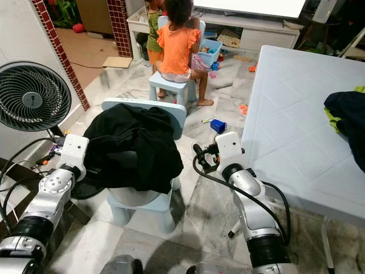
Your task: Hang hanger
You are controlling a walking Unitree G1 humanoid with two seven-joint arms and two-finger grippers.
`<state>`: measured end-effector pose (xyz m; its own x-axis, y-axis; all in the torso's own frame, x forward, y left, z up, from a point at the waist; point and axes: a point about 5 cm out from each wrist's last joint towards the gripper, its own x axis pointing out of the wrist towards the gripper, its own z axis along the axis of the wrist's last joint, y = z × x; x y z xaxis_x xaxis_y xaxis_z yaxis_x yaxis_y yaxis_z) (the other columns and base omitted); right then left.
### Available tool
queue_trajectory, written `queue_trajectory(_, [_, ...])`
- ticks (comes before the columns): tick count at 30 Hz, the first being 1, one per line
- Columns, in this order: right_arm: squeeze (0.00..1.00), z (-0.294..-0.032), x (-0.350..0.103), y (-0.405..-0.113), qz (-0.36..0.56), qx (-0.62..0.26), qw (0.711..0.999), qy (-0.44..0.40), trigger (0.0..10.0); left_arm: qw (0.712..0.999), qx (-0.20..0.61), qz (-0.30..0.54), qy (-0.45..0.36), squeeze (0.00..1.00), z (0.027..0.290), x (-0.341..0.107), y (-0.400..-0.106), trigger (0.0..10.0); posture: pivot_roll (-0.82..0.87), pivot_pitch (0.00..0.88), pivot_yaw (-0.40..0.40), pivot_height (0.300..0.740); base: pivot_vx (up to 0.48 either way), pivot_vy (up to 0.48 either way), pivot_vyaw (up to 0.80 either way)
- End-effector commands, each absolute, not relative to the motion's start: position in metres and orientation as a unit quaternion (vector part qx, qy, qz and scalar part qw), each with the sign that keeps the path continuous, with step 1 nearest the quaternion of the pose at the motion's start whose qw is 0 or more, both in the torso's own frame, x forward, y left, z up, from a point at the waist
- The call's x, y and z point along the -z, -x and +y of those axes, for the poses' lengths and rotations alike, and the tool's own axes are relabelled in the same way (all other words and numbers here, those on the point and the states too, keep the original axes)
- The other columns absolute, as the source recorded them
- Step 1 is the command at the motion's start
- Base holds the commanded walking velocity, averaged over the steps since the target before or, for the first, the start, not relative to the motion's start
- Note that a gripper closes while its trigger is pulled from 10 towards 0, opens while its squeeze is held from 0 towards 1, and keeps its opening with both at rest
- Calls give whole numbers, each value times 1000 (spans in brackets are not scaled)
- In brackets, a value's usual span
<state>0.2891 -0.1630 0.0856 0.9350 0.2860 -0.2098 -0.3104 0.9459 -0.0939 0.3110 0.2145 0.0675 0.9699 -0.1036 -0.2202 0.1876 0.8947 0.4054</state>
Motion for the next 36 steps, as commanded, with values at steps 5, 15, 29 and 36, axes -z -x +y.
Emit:
queue_trajectory(5, [0,-166,-99,-282,30,-108,993,23,10000,950,136,-15,-280,0,186,-95,-298,0,14,0,20,740,0,0,0])
queue_trajectory(15, [0,-177,-95,-272,32,-9,999,40,10000,969,112,-44,-214,0,161,-97,-270,0,25,0,-30,740,0,0,0])
queue_trajectory(29, [0,-197,-107,-251,-1,35,999,19,10000,988,29,-65,-135,0,168,-121,-266,10000,-12,0,14,740,0,0,0])
queue_trajectory(36, [0,-198,-99,-242,15,46,999,8,10000,992,39,-43,-111,0,157,-114,-251,10000,-13,0,21,740,0,0,0])
